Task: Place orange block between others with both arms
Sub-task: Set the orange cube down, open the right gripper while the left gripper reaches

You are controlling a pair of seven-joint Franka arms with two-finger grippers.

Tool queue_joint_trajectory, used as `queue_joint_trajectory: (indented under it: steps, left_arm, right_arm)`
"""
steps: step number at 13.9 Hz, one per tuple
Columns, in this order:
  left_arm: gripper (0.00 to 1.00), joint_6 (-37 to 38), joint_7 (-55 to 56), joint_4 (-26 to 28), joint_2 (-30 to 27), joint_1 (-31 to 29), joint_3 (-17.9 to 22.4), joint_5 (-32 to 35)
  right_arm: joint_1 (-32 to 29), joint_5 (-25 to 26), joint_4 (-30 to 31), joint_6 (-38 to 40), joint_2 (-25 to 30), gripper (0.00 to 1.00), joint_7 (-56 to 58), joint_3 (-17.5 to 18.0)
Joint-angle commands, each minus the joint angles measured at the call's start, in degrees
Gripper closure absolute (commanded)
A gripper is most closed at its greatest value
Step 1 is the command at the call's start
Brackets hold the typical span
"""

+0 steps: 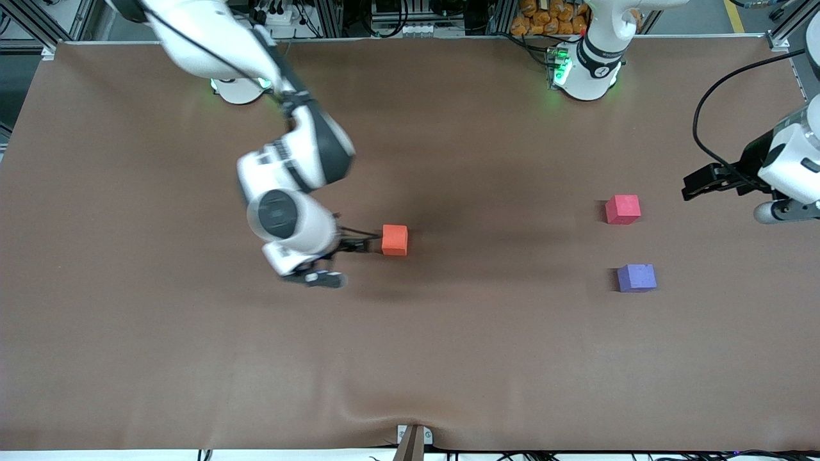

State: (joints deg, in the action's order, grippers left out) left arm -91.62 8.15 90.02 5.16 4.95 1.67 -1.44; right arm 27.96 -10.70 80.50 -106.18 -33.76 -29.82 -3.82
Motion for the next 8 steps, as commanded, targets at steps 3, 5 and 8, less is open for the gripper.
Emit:
queue_joint_trajectory:
  steps: [3,5,8]
  left_arm:
    - [0.00,0.65,4.77,-3.97,4.68,4.27,0.08,-1.99]
    - [0.00,-0.22,6.34,-4.41,6.70,6.81,0.08,-2.08]
    - [0.00,-1.28,11.96,-6.78,10.39,11.03,0.08,-2.08]
  right_arm:
    - [-15.62,0.94,17.02,-0.08,12.91,0.00,19.06,1.00]
    - [-20.90,3.04,21.35,-0.08,16.52,0.00,25.83,1.00]
    - [-28.55,3.49,24.52,0.27,20.56,0.00,35.94,1.00]
